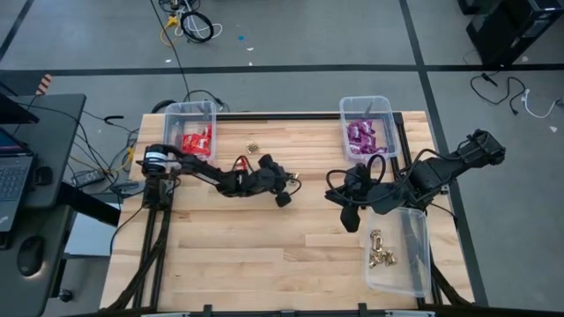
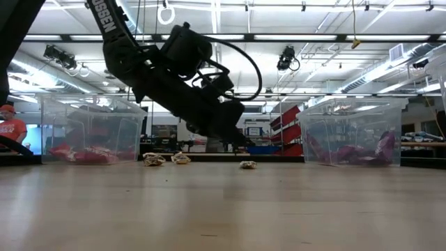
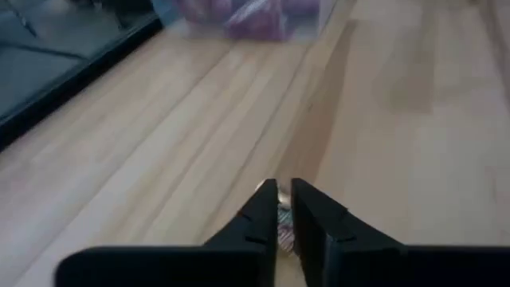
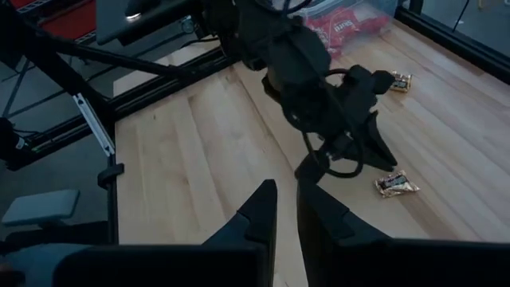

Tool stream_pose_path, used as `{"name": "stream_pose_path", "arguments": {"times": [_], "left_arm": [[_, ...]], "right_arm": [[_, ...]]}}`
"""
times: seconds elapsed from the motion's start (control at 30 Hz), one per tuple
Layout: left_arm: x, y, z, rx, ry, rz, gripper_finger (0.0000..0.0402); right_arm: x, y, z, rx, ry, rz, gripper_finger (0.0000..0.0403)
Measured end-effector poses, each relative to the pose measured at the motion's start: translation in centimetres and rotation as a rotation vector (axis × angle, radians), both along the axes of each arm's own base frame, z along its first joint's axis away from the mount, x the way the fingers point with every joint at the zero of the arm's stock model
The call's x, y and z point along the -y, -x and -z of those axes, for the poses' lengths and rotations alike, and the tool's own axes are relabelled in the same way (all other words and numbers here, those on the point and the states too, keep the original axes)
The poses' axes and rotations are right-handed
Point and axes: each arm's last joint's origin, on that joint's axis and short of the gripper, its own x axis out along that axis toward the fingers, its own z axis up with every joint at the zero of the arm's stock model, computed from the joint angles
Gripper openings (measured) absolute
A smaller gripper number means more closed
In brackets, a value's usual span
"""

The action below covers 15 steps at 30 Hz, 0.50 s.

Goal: Sort candy
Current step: Put the yellow candy into the bottom right transparent bin

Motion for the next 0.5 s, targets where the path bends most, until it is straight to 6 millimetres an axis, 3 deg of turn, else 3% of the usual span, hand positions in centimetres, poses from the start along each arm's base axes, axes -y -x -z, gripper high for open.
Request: {"name": "stream_pose_path", "arguments": {"times": [0.3, 0.5], "left_arm": [[-0.54, 0.14, 0.33, -0.005, 0.096, -0.015, 0.0134], [-0.63, 0.04, 0.44, 0.022, 0.121, -0.031, 0.0165]], "right_arm": [[0.0, 0.0, 0.0, -0.001, 0.006, -0.004, 0.0038], [0.01, -0.01, 0.0, -0.001, 0.006, -0.003, 0.0038]]}}
